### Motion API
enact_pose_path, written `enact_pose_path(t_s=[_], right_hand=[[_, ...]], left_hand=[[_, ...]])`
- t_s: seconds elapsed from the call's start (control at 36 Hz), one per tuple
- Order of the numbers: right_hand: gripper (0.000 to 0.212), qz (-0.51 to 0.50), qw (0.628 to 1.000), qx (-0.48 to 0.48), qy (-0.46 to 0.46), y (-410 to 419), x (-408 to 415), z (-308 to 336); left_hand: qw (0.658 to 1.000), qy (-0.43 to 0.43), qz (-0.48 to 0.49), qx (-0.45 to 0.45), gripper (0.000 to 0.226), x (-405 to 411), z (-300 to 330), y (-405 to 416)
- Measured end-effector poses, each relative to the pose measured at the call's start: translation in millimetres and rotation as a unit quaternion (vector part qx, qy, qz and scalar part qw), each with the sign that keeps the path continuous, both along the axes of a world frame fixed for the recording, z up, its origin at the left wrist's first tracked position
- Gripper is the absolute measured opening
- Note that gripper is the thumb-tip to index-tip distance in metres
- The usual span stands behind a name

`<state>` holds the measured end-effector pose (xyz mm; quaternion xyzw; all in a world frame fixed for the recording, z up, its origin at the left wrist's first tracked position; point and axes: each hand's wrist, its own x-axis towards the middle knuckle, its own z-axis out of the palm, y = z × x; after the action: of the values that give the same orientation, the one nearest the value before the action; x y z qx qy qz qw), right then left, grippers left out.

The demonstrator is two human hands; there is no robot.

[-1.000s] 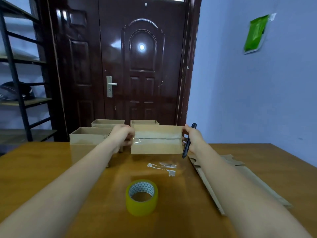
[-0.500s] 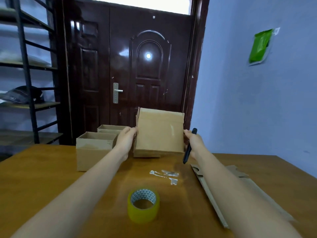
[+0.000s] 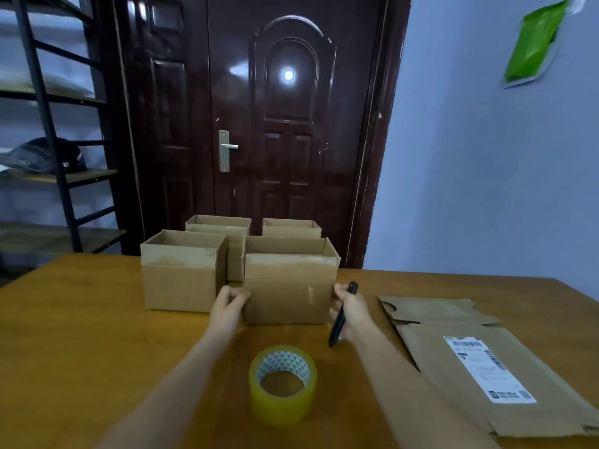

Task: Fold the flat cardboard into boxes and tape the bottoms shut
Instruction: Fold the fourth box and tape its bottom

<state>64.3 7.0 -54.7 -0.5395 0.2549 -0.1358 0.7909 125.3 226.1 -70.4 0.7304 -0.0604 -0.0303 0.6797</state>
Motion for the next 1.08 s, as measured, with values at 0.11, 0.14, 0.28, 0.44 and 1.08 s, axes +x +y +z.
enact_pose_path(t_s=[0.11, 0.14, 0.28, 0.44, 1.08], right_hand=[[0.009, -0.020, 0.999, 0.024, -0.024, 3.4, 5.0, -7.3], [0.009, -0.018, 0.999, 0.032, -0.029, 3.4, 6.6, -8.7], [0.017, 0.029, 0.998, 0.042, -0.030, -2.6, 12.1, -14.5], [0.032, 0.105, 0.993, 0.051, -0.035, -9.3, 17.3, -22.4], [0.021, 0.027, 0.994, -0.100, -0.021, 0.5, -0.8, -13.6]], left_hand=[[0.999, -0.038, 0.007, 0.000, 0.010, -1.2, -12.0, -1.7], [0.999, -0.044, 0.011, 0.003, 0.009, -1.9, -15.2, -3.1], [0.998, -0.047, 0.044, -0.004, 0.029, 3.7, -25.0, -7.0], [0.997, -0.030, 0.053, -0.050, 0.045, 7.8, -31.0, -3.5], [0.996, -0.036, 0.076, -0.008, 0.065, 0.2, -28.5, -4.9]])
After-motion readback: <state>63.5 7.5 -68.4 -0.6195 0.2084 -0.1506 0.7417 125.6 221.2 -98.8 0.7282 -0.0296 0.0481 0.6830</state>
